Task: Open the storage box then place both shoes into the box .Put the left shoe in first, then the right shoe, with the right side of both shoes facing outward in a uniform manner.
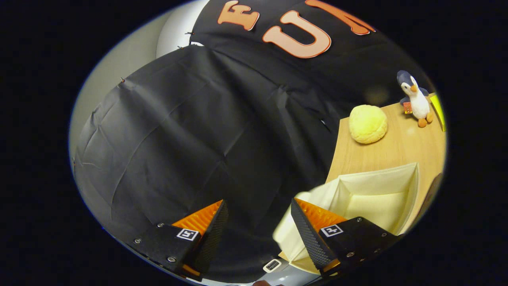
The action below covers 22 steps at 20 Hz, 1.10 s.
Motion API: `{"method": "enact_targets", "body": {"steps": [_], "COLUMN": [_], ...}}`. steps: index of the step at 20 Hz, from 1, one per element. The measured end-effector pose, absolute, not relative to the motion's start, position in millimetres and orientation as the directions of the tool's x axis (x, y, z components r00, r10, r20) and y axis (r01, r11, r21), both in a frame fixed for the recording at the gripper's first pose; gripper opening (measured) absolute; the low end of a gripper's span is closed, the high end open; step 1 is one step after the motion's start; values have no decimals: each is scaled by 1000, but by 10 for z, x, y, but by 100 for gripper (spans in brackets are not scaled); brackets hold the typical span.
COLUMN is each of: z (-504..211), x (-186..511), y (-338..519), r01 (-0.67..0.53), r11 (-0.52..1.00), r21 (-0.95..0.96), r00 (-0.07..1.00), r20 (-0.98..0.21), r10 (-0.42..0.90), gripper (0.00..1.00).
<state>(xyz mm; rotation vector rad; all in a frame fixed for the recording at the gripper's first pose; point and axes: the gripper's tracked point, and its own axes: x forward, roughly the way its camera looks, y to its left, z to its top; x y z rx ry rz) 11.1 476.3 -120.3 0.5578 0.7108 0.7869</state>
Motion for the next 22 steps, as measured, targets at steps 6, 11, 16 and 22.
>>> {"method": "enact_targets", "body": {"steps": [6, 11, 16, 22], "z": [-1486, -2060, -2572, -3232], "x": [350, 379, 178, 65], "y": [3643, 2563, 1805, 1272], "r01": [-379, -285, -220, -180], "r11": [754, 895, 948, 974], "r21": [537, 343, 230, 137], "r00": [645, 709, 689, 635], "r20": [-430, -553, -651, -740], "r10": [631, 437, 318, 222], "gripper": [97, 98, 98, 95]}}
